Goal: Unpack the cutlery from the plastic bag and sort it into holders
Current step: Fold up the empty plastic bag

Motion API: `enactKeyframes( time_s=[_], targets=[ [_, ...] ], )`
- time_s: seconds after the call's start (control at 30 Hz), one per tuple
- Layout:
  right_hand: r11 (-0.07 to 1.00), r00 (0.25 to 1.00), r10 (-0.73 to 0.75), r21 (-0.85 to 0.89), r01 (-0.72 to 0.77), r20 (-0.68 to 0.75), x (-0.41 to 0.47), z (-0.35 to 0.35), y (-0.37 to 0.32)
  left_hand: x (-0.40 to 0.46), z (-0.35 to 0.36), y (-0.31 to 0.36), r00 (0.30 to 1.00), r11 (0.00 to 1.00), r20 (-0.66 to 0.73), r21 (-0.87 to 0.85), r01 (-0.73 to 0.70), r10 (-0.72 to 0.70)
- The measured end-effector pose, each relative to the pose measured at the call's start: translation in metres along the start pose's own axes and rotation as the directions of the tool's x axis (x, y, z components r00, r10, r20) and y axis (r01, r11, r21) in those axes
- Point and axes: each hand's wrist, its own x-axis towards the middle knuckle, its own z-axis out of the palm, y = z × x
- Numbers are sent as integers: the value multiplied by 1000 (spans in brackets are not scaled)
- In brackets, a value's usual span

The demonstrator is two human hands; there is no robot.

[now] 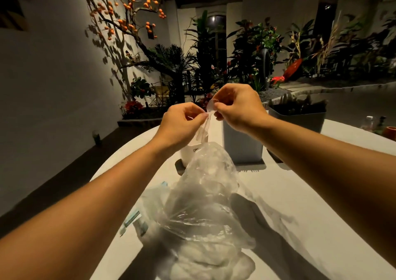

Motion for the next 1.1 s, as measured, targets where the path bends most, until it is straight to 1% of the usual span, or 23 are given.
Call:
enactKeyframes(
  time_s=[0.07,0.13,0.27,0.33,0.5,0.67,0.8,0.9,1.0,1.1],
  targets=[
    [999,999,-34,-29,34,-5,11,9,-1,8,-6,-7,1000,999,11,40,-13,13],
    [996,997,-74,-52,74,8,20,15,-5,15,-8,-11,1000,999,-8,49,-15,16],
    [977,985,-165,-132,169,40,36,28,-5,36,-10,-29,1000,1000,18,4,21,-21],
    [967,982,-177,-174,185,58,44,36,2,45,-9,-40,999,1000,26,-9,30,-29],
    [953,982,-147,-250,172,119,55,55,21,57,-6,-63,999,997,-42,81,19,-15],
    [926,975,-112,-336,174,194,58,75,38,58,-4,-86,999,978,17,204,46,-51],
    [884,942,-79,-414,217,326,53,90,49,53,-2,-102,988,925,50,361,118,-146],
    [856,915,-56,-453,250,399,50,94,53,51,-1,-108,978,930,94,338,145,-187],
    [842,904,-33,-475,255,426,49,95,54,50,-2,-107,972,947,127,279,158,-199],
    [834,895,-21,-486,262,446,49,95,53,47,-5,-104,981,959,89,242,148,-174]
  ],
)
